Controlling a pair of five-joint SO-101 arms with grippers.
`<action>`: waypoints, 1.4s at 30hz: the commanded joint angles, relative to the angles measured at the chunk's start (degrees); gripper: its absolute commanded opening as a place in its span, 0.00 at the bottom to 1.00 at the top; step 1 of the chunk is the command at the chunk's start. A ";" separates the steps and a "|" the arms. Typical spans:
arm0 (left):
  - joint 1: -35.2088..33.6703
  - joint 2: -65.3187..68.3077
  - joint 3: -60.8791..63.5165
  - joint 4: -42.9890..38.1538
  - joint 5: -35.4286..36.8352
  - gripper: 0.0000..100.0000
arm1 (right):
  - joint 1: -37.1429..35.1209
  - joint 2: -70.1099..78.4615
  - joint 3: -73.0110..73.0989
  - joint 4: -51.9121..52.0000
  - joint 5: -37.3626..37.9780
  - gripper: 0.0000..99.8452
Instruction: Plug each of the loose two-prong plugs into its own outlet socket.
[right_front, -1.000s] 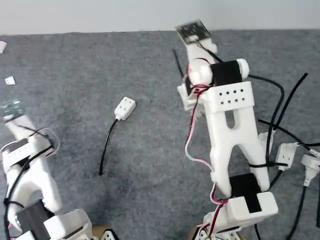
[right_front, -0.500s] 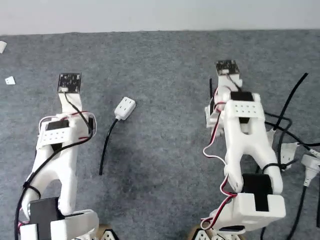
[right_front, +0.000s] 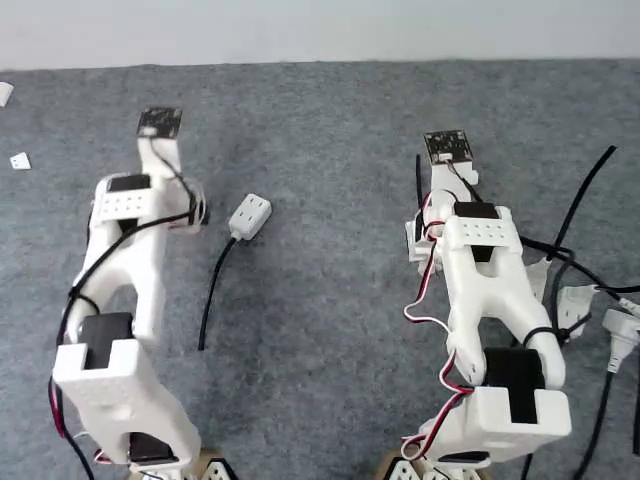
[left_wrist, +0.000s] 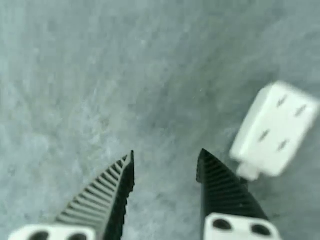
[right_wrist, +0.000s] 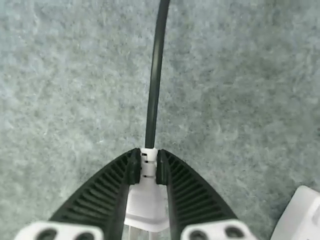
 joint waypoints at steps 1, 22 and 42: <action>4.57 -0.35 -6.81 3.96 -3.78 0.20 | -1.19 -2.59 -0.18 -1.01 0.62 0.01; 9.05 17.76 -29.23 12.57 -19.69 0.25 | -1.10 -2.59 -0.09 -0.92 0.70 0.01; 9.93 39.65 -58.42 30.24 -18.20 0.04 | -1.01 0.92 -2.02 -1.01 0.70 0.01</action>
